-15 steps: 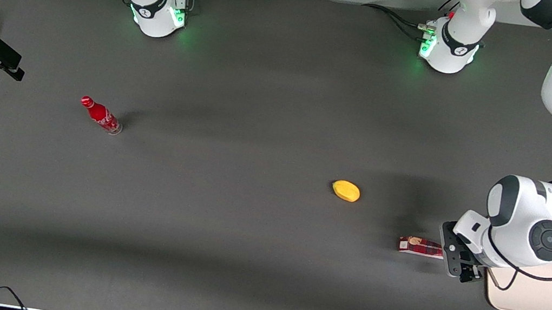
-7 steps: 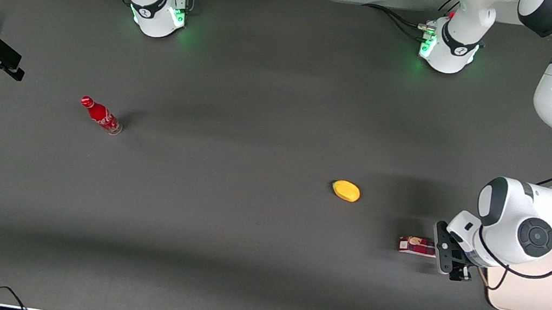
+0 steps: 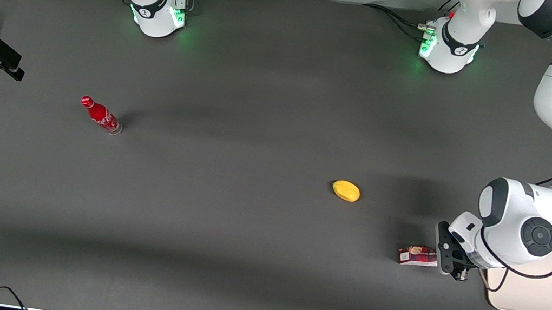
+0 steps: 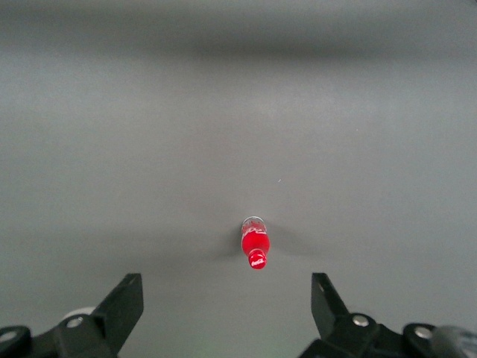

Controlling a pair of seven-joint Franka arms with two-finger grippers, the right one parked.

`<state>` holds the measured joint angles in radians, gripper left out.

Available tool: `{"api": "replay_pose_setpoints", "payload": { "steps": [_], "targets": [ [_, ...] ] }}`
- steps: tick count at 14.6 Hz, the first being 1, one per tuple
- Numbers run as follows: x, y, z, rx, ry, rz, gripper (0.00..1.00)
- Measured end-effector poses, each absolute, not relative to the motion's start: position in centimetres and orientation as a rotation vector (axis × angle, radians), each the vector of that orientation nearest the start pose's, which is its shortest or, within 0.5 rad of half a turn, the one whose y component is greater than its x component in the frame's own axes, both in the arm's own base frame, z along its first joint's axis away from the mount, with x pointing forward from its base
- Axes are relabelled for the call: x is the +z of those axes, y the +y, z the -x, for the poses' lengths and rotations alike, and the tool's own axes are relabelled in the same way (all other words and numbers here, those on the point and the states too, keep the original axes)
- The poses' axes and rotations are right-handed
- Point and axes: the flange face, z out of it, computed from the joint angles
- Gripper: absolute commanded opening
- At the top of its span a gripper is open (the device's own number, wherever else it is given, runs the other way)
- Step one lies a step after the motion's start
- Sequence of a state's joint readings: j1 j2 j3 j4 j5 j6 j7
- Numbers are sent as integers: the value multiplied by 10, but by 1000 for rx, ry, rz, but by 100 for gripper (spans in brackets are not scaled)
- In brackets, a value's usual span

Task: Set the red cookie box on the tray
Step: 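Lift the cookie box with the left gripper and carry it over the tray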

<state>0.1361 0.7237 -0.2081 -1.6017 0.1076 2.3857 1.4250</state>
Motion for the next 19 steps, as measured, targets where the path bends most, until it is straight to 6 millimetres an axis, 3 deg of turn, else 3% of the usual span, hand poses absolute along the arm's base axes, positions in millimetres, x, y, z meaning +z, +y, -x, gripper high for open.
{"api": "replay_pose_setpoints", "payload": {
  "steps": [4, 6, 8, 11, 13, 15, 19],
  "targets": [
    [234, -18, -708, -245, 2075, 2382, 0],
    [267, -6, -713, -351, 1963, 2480, 0],
    [312, 19, -716, -393, 1754, 2601, 0],
    [370, 85, -708, -451, 1371, 2781, 0],
    [384, 146, -696, -479, 1121, 2881, 0],
    [378, 210, -679, -467, 852, 2971, 0],
    [343, 312, -654, -410, 427, 3029, 0]
  ]
}}
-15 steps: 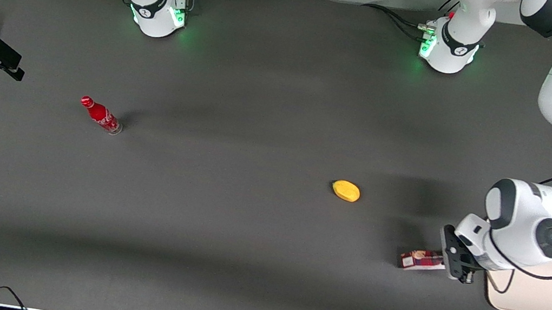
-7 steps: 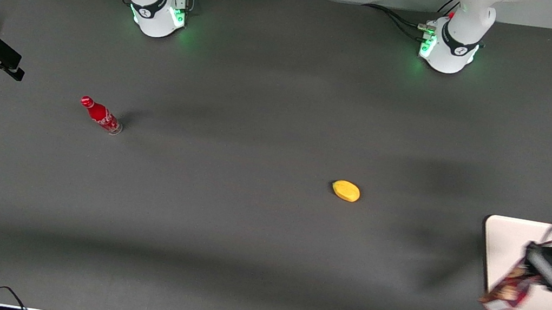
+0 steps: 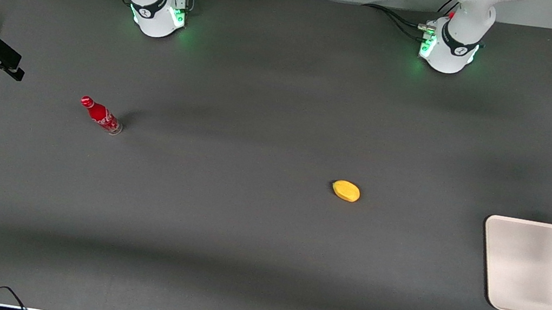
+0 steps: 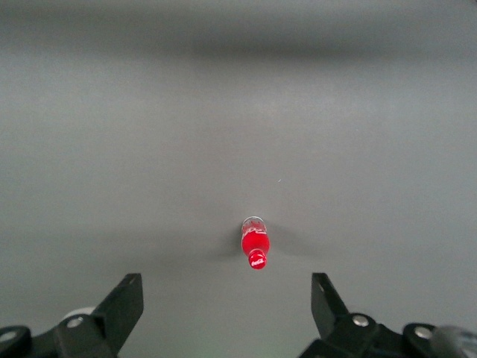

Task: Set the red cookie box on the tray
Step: 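Lift the cookie box with the left gripper and carry it over the tray, then lower the cookie box onto the white tray and open the left gripper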

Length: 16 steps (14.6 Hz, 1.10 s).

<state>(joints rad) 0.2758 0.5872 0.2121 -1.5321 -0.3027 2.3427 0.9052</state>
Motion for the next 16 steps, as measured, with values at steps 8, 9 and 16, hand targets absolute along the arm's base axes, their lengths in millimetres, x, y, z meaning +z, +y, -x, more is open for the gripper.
{"api": "replay_pose_setpoints", "payload": {
  "steps": [8, 9, 16],
  "targets": [
    [253, 390, -669, -327, 99, 3029, 0],
    [243, 391, -670, -304, 78, 3042, 0],
    [237, 400, -669, -233, 53, 3039, 100]
  ]
}}
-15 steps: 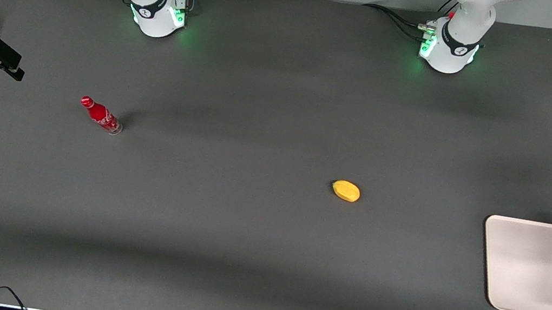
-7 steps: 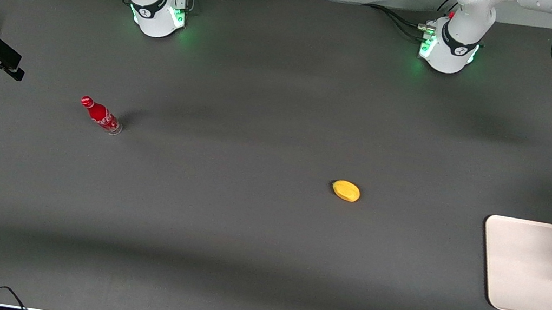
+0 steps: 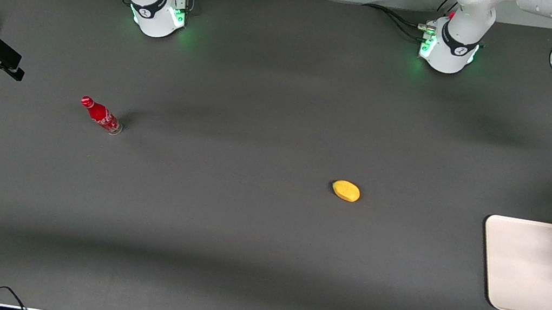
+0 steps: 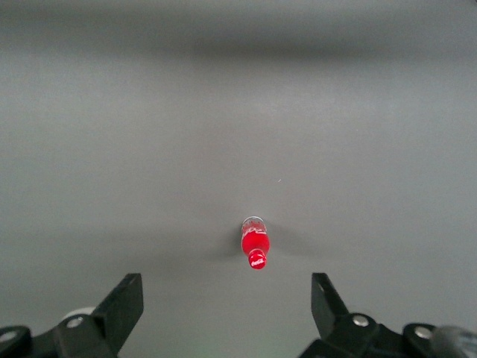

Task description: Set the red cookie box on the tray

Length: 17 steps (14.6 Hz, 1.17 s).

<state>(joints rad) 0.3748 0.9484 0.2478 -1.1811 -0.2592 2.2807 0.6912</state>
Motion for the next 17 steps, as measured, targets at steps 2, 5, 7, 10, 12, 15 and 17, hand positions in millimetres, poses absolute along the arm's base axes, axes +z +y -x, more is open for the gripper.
{"api": "replay_pose_setpoints", "payload": {
  "steps": [2, 5, 7, 10, 12, 15, 17],
  "targets": [
    [241, 401, -670, -231, 66, 3025, 100],
    [250, 401, -674, -246, 79, 3010, 100],
    [264, 396, -679, -253, 92, 3014, 100],
    [320, 366, -685, -197, 144, 3086, 100],
    [371, 330, -690, -155, 168, 3099, 100],
    [432, 254, -694, -117, 157, 3156, 100],
    [465, 201, -689, -73, 120, 3203, 100]
  ]
}}
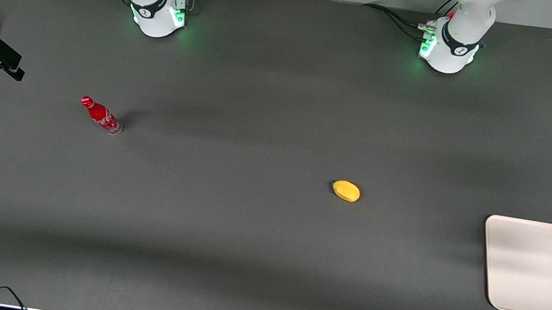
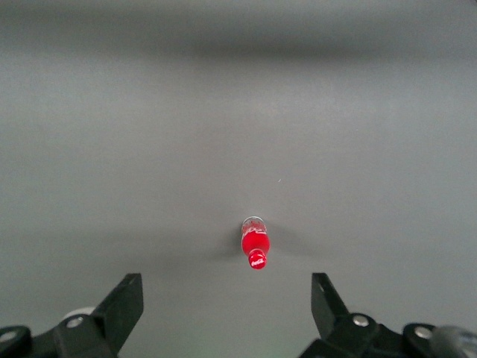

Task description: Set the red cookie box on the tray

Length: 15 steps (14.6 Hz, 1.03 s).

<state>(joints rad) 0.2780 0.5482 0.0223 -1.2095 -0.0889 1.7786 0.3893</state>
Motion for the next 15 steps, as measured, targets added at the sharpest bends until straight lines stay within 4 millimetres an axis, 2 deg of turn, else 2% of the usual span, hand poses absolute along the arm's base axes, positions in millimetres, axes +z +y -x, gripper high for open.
{"api": "replay_pose_setpoints", "payload": {
  "steps": [5, 8, 11, 15],
  "targets": [
    [540, 85, -665, -101, 186, 3228, 100],
    [574, 35, -634, -101, 243, 3224, 100],
    [588, 18, -612, -65, 251, 3221, 100],
    [588, 18, -609, -45, 272, 3144, 100]
  ]
}}
